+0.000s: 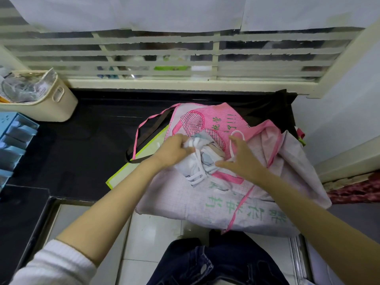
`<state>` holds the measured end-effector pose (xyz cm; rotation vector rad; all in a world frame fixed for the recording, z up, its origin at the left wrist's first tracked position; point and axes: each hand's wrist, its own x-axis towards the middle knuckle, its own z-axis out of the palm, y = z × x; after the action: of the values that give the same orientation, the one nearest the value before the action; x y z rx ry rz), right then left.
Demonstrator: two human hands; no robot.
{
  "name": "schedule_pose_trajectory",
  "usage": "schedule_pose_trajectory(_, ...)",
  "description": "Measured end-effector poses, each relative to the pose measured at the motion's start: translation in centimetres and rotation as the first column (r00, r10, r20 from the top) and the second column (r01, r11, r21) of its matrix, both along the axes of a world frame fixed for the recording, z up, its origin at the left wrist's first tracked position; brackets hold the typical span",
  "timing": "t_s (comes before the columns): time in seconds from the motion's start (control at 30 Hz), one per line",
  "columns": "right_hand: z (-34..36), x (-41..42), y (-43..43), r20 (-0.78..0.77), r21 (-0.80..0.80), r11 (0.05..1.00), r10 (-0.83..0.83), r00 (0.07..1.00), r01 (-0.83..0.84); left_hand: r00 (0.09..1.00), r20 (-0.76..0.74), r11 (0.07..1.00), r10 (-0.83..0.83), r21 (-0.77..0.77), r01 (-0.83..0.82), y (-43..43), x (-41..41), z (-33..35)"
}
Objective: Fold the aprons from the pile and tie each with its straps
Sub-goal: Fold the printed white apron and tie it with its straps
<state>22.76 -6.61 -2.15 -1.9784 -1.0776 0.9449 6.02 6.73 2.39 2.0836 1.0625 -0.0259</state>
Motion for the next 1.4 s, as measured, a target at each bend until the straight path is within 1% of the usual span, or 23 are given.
schedule_pose_trajectory(0.07, -0.3, -0.7, -0.7, 0.028, 0.189, 0.956, -0.234, 0.972, 0.225, 0.997, 0.037, 0.997, 0.071, 0.028, -0.072, 0.8, -0.5, 0.0)
schedule_pose_trajectory(0.1, -0.3, -1.1, -1.0, 0.028, 0.229, 0.933, -0.290, 0.956, 0.277, 0.994, 0.044, 0.994, 0.097, 0.039, -0.098, 1.1, -0.7, 0.0)
schedule_pose_trajectory(0.13, -0.1, -1.5, -1.2, 0.049, 0.222, 0.938, -0.283, 0.958, 0.266, 0.992, 0.050, 0.992, 0.114, 0.050, -0.116, 1.4, -0.8, 0.1)
schedule_pose_trajectory(0.2, -0.2, -2.4, -1.5, 0.115, 0.084, 0.990, -0.122, 0.986, 0.113, 0.990, 0.065, 0.990, 0.124, 0.060, -0.128, 1.7, -0.8, 0.2)
schedule_pose_trajectory(0.23, -0.3, -2.8, -1.5, 0.113, 0.003, 0.999, -0.032, 0.993, 0.032, 0.989, 0.077, 0.990, 0.127, 0.056, -0.131, 1.8, -0.7, 0.2)
schedule_pose_trajectory(0.3, -0.7, -3.6, -1.3, -0.023, -0.065, 0.997, 0.051, 0.998, -0.052, 0.987, 0.097, 0.990, 0.130, 0.048, -0.135, 1.7, -0.5, 0.5)
schedule_pose_trajectory(0.37, -0.9, -4.0, -0.8, -0.198, -0.047, 0.998, 0.025, 0.980, -0.035, 0.984, 0.127, 0.990, 0.122, 0.060, -0.130, 1.9, -0.5, 0.6)
schedule_pose_trajectory(0.47, -1.5, -2.8, 0.0, -0.404, -0.024, 0.982, -0.182, 0.896, 0.189, 0.977, 0.194, 0.990, 0.085, 0.098, -0.105, 2.3, -0.8, 1.1)
schedule_pose_trajectory(0.57, -1.6, -0.9, 1.0, -0.449, 0.048, 0.945, -0.268, 0.852, 0.323, 0.966, 0.255, 0.980, -0.053, 0.198, 0.001, 2.3, -1.2, 1.6)
schedule_pose_trajectory(0.63, -1.8, -0.2, 1.3, -0.380, 0.090, 0.939, -0.276, 0.883, 0.332, 0.947, 0.276, 0.950, -0.166, 0.302, 0.078, 1.7, -1.4, 1.1)
schedule_pose_trajectory(0.67, -2.3, 0.0, 1.3, -0.301, 0.081, 0.946, -0.276, 0.913, 0.313, 0.940, 0.255, 0.925, -0.225, 0.360, 0.124, 1.2, -1.6, 0.6)
schedule_pose_trajectory(0.73, -3.9, 0.3, 1.0, -0.163, -0.006, 0.971, -0.237, 0.958, 0.239, 0.932, 0.141, 0.861, -0.333, 0.449, 0.239, 0.1, -2.3, -1.1)
schedule_pose_trajectory(0.8, -5.6, 0.2, 0.2, -0.086, -0.142, 0.973, -0.196, 0.977, 0.183, 0.905, 0.003, 0.784, -0.426, 0.501, 0.368, -1.4, -3.1, -3.1)
schedule_pose_trajectory(0.87, -6.2, 0.0, -0.8, 0.038, -0.196, 0.941, -0.275, 0.961, 0.277, 0.857, -0.088, 0.689, -0.508, 0.556, 0.465, -2.7, -3.7, -4.7)
schedule_pose_trajectory(0.93, -5.3, -0.1, -1.8, 0.135, -0.093, 0.920, -0.367, 0.920, 0.381, 0.836, -0.116, 0.646, -0.536, 0.580, 0.495, -3.7, -3.9, -5.4)
schedule_pose_trajectory(0.97, -4.5, -0.3, -2.1, 0.168, 0.007, 0.933, -0.355, 0.920, 0.359, 0.828, -0.121, 0.635, -0.548, 0.583, 0.506, -4.0, -3.9, -5.5)
schedule_pose_trajectory(1.0, -3.9, -0.4, -2.0, 0.190, 0.093, 0.953, -0.302, 0.934, 0.289, 0.818, -0.124, 0.628, -0.562, 0.579, 0.519, -4.2, -3.9, -5.5)
schedule_pose_trajectory(1.03, -3.4, -0.5, -1.7, 0.205, 0.133, 0.976, -0.198, 0.959, 0.173, 0.808, -0.132, 0.621, -0.574, 0.573, 0.534, -4.3, -4.0, -5.5)
schedule_pose_trajectory(1.07, -3.2, -0.7, -1.4, 0.215, 0.125, 0.992, -0.055, 0.975, 0.029, 0.798, -0.147, 0.609, -0.584, 0.570, 0.551, -4.4, -4.1, -5.5)
schedule_pose_trajectory(1.13, -3.4, -1.2, -0.5, 0.197, 0.014, 0.968, 0.244, 0.950, -0.252, 0.778, -0.191, 0.576, -0.599, 0.572, 0.584, -4.6, -4.4, -5.5)
schedule_pose_trajectory(1.2, -4.1, -1.5, 0.1, 0.204, -0.141, 0.901, 0.432, 0.878, -0.411, 0.757, -0.241, 0.551, -0.607, 0.558, 0.620, -4.9, -4.7, -5.5)
schedule_pose_trajectory(1.3, -5.0, -1.5, 0.5, 0.290, -0.376, 0.818, 0.550, 0.783, -0.435, 0.736, -0.261, 0.540, -0.624, 0.537, 0.648, -5.3, -5.5, -6.2)
schedule_pose_trajectory(1.4, -5.5, -1.5, 0.4, 0.386, -0.472, 0.782, 0.599, 0.702, -0.408, 0.715, -0.297, 0.534, -0.633, 0.501, 0.681, -5.9, -6.3, -6.8)
